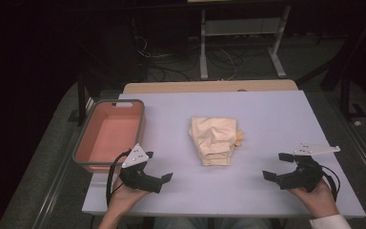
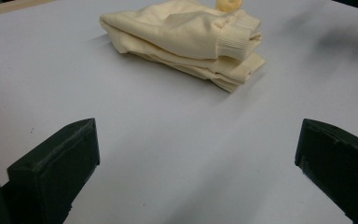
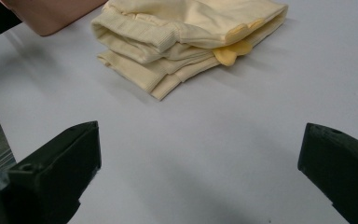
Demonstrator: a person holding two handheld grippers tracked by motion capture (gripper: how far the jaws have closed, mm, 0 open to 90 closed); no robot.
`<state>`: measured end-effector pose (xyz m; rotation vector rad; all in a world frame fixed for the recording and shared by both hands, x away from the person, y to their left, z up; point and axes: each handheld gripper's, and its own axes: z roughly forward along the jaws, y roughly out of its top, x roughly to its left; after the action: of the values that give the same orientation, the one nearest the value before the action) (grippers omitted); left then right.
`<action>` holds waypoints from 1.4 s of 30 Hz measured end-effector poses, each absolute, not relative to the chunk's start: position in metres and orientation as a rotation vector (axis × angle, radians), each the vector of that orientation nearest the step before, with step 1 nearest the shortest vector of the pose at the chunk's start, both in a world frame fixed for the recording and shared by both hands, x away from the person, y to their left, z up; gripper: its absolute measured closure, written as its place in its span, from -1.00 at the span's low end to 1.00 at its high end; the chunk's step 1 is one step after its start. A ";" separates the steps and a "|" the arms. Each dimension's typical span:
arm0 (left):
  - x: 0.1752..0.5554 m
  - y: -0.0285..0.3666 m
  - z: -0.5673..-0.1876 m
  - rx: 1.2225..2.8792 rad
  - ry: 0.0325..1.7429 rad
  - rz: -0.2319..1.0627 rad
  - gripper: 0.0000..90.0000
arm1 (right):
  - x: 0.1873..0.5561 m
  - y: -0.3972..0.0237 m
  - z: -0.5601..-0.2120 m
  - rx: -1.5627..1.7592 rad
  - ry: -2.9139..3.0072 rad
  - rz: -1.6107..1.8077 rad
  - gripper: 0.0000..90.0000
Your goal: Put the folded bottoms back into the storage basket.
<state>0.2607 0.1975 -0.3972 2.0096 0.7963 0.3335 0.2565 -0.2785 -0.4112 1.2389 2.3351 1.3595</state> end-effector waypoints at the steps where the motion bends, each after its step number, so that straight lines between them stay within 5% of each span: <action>1: 0.261 0.198 -0.397 2.010 0.796 0.333 -1.00 | 0.256 -0.278 -0.411 1.240 2.336 1.357 -1.00; 42: 0.281 0.181 -0.364 2.041 0.788 0.303 -1.00 | 0.272 -0.261 -0.373 1.206 2.378 1.326 -1.00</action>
<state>0.2805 0.1815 -0.3636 2.0410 0.7878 0.3028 0.2723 -0.2605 -0.3732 1.2061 2.3779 1.3258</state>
